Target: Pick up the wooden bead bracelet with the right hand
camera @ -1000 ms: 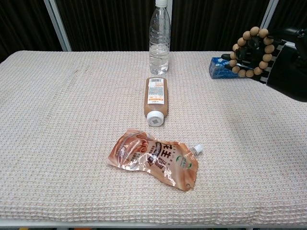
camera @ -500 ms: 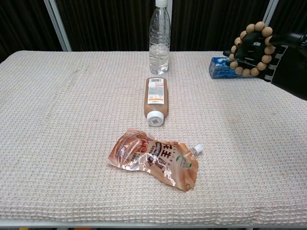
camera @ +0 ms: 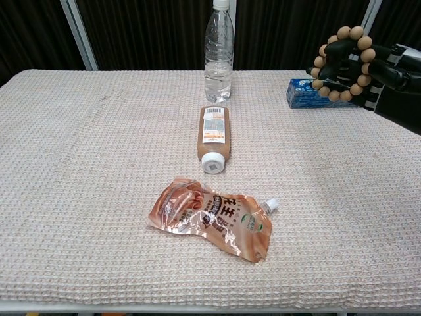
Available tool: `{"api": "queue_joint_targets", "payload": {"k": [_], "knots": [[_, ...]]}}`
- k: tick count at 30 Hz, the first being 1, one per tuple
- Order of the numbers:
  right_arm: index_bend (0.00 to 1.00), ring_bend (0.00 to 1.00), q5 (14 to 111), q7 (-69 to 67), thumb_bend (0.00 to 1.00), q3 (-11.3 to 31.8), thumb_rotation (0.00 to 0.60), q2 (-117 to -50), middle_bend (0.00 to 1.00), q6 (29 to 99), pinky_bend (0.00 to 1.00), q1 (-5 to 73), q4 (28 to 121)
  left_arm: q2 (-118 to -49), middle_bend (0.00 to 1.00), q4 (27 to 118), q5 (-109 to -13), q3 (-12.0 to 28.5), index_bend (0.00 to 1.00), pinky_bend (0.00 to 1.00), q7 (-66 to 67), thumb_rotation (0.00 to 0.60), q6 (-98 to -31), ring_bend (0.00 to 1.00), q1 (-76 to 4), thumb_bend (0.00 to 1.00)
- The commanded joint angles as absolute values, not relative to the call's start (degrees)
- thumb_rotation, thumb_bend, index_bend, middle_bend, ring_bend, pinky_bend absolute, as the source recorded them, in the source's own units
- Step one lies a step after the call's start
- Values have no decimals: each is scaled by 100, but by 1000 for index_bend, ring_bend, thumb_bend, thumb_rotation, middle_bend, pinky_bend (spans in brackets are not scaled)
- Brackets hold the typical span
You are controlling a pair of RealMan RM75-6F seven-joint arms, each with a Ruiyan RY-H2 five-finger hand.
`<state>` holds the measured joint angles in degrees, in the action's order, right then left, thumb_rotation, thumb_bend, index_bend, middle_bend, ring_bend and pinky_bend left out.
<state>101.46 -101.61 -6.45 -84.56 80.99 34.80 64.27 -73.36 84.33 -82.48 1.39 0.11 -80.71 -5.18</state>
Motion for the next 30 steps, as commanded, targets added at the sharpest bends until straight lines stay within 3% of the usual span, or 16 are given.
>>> {"api": "queue_joint_targets", "payload": {"k": [1, 3, 4, 8, 10, 14, 18, 25, 30], "knots": [[229, 40, 10119, -10160, 1000, -655, 474, -8456, 375, 8061, 0, 3497, 6398, -7335, 60, 8437, -8244, 139, 134, 0, 19, 600, -8065, 0, -520, 0], [213, 39, 10122, -10205, 982, -673, 391, -8439, 376, 8032, 0, 3519, 6418, -7332, 60, 8441, -8236, 136, 134, 0, 27, 600, -8047, 0, -524, 0], [206, 37, 10125, -10210, 918, -683, 372, -8441, 378, 8027, 0, 3524, 6418, -7331, 60, 8443, -8233, 135, 134, 0, 36, 600, -8038, 0, -527, 0], [206, 37, 10094, -10123, 587, -693, 366, -8469, 379, 8001, 0, 3515, 6442, -7324, 60, 8454, -8230, 139, 134, 0, 48, 600, -8038, 0, -531, 0], [230, 41, 10071, -10069, 509, -689, 366, -8478, 380, 7997, 0, 3505, 6471, -7320, 60, 8457, -8231, 139, 134, 0, 54, 600, -8037, 0, -533, 0], [320, 47, 10058, -9937, 440, -689, 365, -8495, 387, 7995, 0, 3493, 6493, -7315, 60, 8469, -8232, 138, 134, 0, 60, 600, -8024, 0, -541, 0], [350, 47, 10059, -9923, 344, -691, 366, -8513, 398, 8032, 0, 3478, 6481, -7313, 60, 8470, -8228, 134, 134, 0, 61, 600, -8009, 0, -545, 0], [479, 58, 10006, -9567, 365, -664, 366, -8560, 445, 7990, 0, 3453, 6540, -7307, 60, 8475, -8215, 134, 134, 0, 53, 600, -8000, 0, -545, 0], [507, 58, 9941, -9280, 378, -614, 366, -8591, 450, 7939, 0, 3440, 6611, -7300, 60, 8480, -8199, 134, 134, 0, 54, 600, -7984, 0, -547, 0]]}}
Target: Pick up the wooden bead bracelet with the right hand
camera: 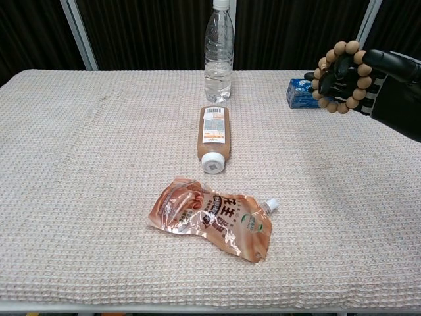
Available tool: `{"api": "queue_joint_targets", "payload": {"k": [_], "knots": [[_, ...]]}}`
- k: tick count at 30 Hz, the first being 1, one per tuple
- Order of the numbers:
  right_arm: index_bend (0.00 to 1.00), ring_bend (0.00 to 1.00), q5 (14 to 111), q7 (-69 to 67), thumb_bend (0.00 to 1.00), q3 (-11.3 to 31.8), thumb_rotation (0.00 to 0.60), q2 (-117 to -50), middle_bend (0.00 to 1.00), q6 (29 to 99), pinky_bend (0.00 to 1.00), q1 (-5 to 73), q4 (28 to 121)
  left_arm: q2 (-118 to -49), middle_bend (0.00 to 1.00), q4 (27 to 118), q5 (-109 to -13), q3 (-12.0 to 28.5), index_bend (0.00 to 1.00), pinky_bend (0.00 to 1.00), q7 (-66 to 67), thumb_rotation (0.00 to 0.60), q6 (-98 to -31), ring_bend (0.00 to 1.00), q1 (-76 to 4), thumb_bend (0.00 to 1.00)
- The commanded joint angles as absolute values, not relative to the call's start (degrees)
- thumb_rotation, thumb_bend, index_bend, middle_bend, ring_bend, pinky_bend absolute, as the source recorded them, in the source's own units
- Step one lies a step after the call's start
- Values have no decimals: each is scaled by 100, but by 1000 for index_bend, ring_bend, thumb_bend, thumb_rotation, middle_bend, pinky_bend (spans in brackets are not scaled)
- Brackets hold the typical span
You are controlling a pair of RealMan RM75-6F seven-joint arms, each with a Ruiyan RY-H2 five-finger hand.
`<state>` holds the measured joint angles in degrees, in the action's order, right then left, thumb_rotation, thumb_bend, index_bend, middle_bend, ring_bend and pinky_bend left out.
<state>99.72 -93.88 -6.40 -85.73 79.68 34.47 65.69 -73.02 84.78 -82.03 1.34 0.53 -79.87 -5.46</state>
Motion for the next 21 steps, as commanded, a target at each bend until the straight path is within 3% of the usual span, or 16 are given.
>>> {"api": "queue_joint_targets", "payload": {"k": [1, 4, 15, 17, 21], "knots": [[510, 58, 9933, -9240, 400, -605, 366, -8594, 450, 7934, 0, 3439, 6633, -7298, 60, 8482, -8197, 134, 134, 0, 54, 600, -7980, 0, -548, 0], [516, 58, 9936, -9155, 512, -598, 366, -8597, 453, 7918, 0, 3443, 6666, -7299, 60, 8476, -8193, 135, 134, 0, 47, 600, -7980, 0, -547, 0], [555, 72, 9920, -9130, 679, -581, 384, -8628, 468, 7871, 0, 3453, 6709, -7306, 60, 8434, -8183, 119, 135, 0, -62, 600, -7959, 0, -533, 0], [563, 76, 9927, -9139, 719, -582, 407, -8622, 473, 7869, 0, 3458, 6730, -7299, 60, 8433, -8188, 122, 134, 0, -69, 600, -7960, 0, -536, 0], [567, 79, 9963, -9143, 892, -584, 486, -8582, 475, 7892, 0, 3473, 6778, -7295, 60, 8442, -8190, 127, 134, 0, -85, 600, -7965, 0, -536, 0]]}}
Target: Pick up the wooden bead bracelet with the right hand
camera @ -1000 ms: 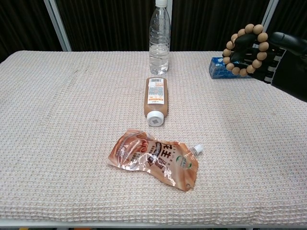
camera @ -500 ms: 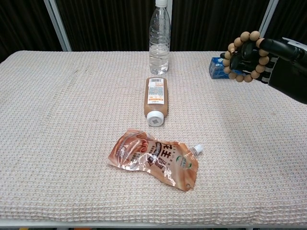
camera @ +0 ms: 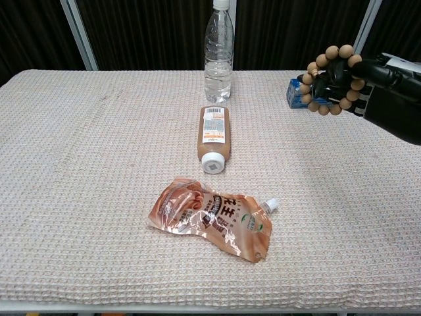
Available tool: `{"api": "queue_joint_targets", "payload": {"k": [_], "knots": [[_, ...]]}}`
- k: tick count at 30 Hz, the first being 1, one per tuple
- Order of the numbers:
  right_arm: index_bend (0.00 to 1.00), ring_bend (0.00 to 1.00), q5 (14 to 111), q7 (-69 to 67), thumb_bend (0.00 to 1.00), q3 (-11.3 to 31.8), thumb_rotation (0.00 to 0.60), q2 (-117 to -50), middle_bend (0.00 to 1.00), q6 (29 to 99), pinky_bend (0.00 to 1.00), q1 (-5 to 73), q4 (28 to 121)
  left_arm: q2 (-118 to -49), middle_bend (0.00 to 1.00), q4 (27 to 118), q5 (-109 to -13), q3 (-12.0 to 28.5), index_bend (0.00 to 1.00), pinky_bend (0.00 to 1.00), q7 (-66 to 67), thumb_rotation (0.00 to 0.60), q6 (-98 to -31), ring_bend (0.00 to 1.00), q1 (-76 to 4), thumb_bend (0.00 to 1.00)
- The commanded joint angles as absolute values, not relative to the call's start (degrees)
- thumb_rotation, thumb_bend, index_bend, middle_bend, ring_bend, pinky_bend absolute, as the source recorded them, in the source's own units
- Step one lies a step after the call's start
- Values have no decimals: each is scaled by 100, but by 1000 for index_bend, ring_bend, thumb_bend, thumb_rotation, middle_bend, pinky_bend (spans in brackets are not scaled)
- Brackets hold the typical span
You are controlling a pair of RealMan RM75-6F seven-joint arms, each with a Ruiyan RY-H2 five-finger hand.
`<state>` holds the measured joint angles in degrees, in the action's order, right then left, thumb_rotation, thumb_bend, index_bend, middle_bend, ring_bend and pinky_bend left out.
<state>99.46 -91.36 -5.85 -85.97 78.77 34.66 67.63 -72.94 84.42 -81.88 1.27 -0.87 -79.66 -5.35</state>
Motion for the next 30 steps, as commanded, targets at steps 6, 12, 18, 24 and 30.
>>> {"api": "queue_joint_targets", "payload": {"k": [6, 12, 18, 24, 30], "knots": [[560, 79, 10106, -9209, 1000, -624, 585, -8545, 474, 8025, 0, 3495, 6802, -7306, 60, 8432, -8189, 119, 134, 0, -87, 600, -7945, 0, -541, 0], [527, 79, 10180, -9289, 1000, -650, 600, -8560, 474, 8109, 0, 3515, 6763, -7304, 60, 8432, -8180, 117, 134, 0, -95, 600, -7943, 0, -534, 0], [423, 65, 10263, -9351, 1000, -705, 600, -8565, 454, 8154, 0, 3552, 6672, -7299, 60, 8438, -8178, 112, 134, 0, -93, 600, -7929, 0, -537, 0], [318, 43, 10428, -9948, 1000, -839, 600, -8513, 426, 8250, 0, 3649, 6569, -7289, 60, 8455, -8177, 114, 134, 0, -64, 600, -7922, 0, -544, 0], [222, 19, 10505, -10829, 1000, -939, 600, -8523, 405, 8413, 0, 3736, 6293, -7279, 60, 8482, -8162, 113, 134, 0, -24, 600, -7917, 0, -542, 0]]}}
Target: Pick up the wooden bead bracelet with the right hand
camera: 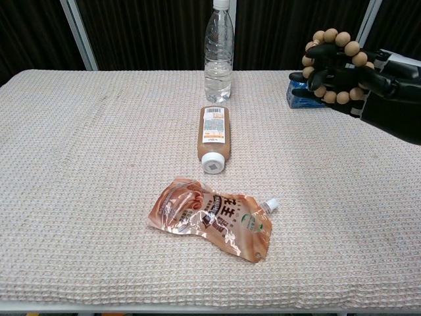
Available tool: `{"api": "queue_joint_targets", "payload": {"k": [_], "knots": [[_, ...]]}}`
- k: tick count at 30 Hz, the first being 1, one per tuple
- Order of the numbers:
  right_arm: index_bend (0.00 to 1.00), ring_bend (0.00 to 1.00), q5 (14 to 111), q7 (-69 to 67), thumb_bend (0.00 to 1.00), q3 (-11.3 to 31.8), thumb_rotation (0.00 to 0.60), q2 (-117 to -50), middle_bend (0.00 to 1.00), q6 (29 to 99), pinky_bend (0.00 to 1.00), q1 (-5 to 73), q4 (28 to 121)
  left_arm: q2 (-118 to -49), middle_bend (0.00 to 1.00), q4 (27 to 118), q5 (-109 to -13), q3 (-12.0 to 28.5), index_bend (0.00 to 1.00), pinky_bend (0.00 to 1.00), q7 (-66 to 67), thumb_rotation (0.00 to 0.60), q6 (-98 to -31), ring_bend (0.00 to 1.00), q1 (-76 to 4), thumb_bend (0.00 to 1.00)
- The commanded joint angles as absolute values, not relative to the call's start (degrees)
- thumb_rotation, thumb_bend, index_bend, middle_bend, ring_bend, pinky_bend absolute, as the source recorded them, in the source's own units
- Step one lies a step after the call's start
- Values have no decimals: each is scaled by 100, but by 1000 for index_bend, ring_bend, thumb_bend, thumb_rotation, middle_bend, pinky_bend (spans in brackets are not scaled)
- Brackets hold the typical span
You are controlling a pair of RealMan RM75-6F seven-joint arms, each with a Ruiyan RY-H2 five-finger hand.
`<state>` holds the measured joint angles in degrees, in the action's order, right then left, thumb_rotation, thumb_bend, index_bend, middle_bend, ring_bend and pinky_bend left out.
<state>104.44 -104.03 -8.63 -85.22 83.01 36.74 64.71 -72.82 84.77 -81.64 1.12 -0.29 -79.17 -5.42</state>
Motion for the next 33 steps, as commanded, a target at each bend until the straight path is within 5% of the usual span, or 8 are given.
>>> {"api": "queue_joint_targets", "payload": {"k": [1, 3, 7, 12, 18, 23, 33], "knots": [[202, 17, 10503, -10917, 1000, -949, 600, -8532, 400, 8440, 0, 3738, 6237, -7274, 60, 8489, -8158, 114, 134, 0, -17, 600, -7917, 0, -541, 0], [163, 11, 10480, -10947, 1000, -952, 595, -8565, 391, 8472, 0, 3719, 6166, -7270, 60, 8494, -8153, 116, 134, 0, -8, 600, -7917, 0, -541, 0], [124, 8, 10438, -11213, 954, -982, 335, -8610, 382, 8566, 0, 3677, 6072, -7259, 60, 8510, -8164, 117, 134, 0, 10, 600, -7920, 0, -547, 0], [123, 8, 10393, -11252, 426, -1015, 301, -8609, 387, 8584, 0, 3635, 6022, -7263, 60, 8511, -8151, 131, 134, 0, 40, 600, -7907, 0, -562, 0], [125, 11, 10279, -11155, 149, -1021, 300, -8551, 387, 8542, 0, 3566, 6072, -7261, 60, 8518, -8140, 133, 134, 0, 78, 600, -7893, 0, -572, 0], [132, 13, 10159, -10903, 68, -1007, 302, -8452, 387, 8454, 0, 3496, 6127, -7261, 60, 8526, -8138, 135, 134, 0, 84, 600, -7880, 0, -583, 0], [213, 20, 9680, -9316, 84, -880, 299, -8326, 395, 7723, 0, 3372, 6150, -7282, 60, 8516, -8131, 131, 135, 0, 81, 600, -7858, 0, -595, 0]]}}
